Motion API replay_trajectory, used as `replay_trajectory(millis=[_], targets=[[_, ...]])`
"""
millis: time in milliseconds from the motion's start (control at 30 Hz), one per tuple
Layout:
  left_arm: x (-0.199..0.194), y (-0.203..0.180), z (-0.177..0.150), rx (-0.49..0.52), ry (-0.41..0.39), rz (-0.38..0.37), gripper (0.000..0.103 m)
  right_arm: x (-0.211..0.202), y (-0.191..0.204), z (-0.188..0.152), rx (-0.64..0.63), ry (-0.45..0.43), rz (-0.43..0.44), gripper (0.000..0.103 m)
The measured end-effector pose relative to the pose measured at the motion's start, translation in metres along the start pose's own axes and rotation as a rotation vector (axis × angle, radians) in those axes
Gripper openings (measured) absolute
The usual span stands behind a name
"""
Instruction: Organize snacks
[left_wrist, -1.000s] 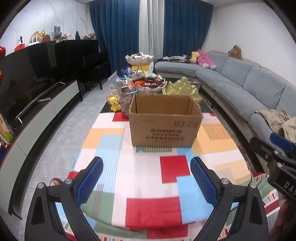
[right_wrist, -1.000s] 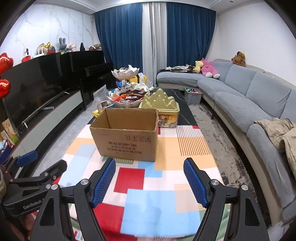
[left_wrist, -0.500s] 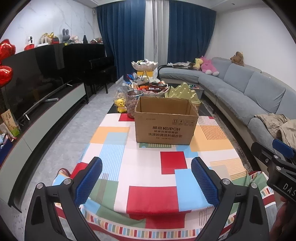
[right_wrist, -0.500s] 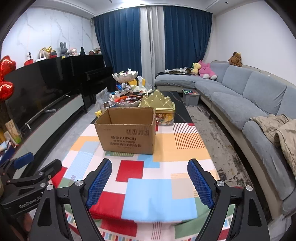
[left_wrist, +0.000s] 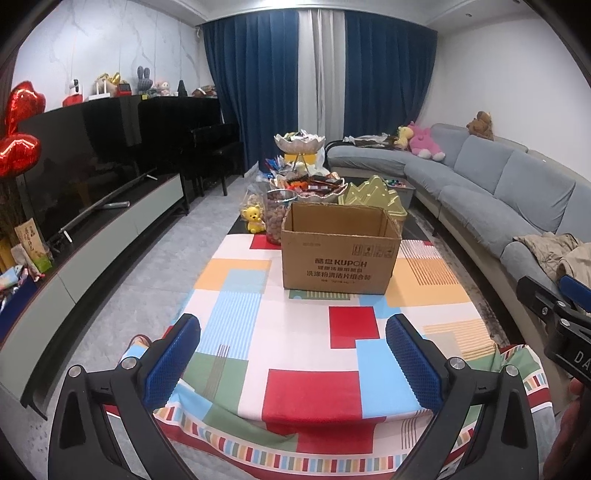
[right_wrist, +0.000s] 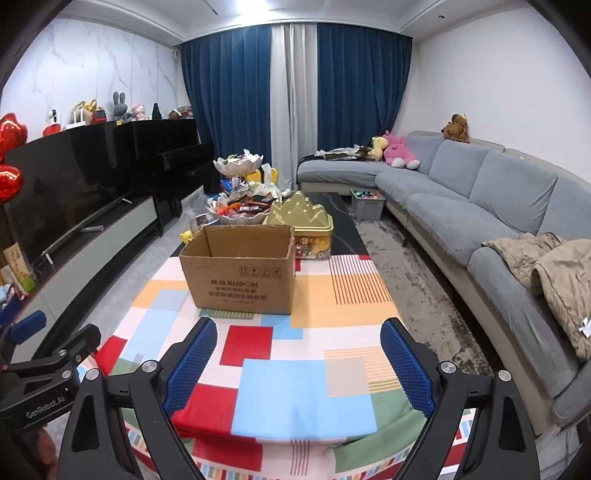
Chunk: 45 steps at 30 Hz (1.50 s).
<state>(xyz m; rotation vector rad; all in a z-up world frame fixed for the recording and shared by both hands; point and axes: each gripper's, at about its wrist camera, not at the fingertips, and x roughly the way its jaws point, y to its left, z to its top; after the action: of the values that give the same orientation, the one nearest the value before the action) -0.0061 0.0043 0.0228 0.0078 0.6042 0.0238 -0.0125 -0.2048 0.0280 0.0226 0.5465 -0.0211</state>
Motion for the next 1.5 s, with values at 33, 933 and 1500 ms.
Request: replay_trajectory(millis=[33, 933, 1500], targets=[[-0.0010, -0.0001, 0.0002, 0.002, -0.004, 0.004, 0.102, 0.0002, -0.0011, 0.0008, 0.003, 0.001, 0.000, 0.091], [-0.0046, -0.0020, -0.0011, 0.012, -0.003, -0.006, 0.102, -0.0064, -0.0008, 0.0027, 0.002, -0.019, 0.003, 0.091], [-0.0060, 0.0022, 0.0012, 0.009, -0.014, -0.003, 0.102, -0.0059, -0.0010, 0.0024, 0.004, -0.018, 0.003, 0.091]])
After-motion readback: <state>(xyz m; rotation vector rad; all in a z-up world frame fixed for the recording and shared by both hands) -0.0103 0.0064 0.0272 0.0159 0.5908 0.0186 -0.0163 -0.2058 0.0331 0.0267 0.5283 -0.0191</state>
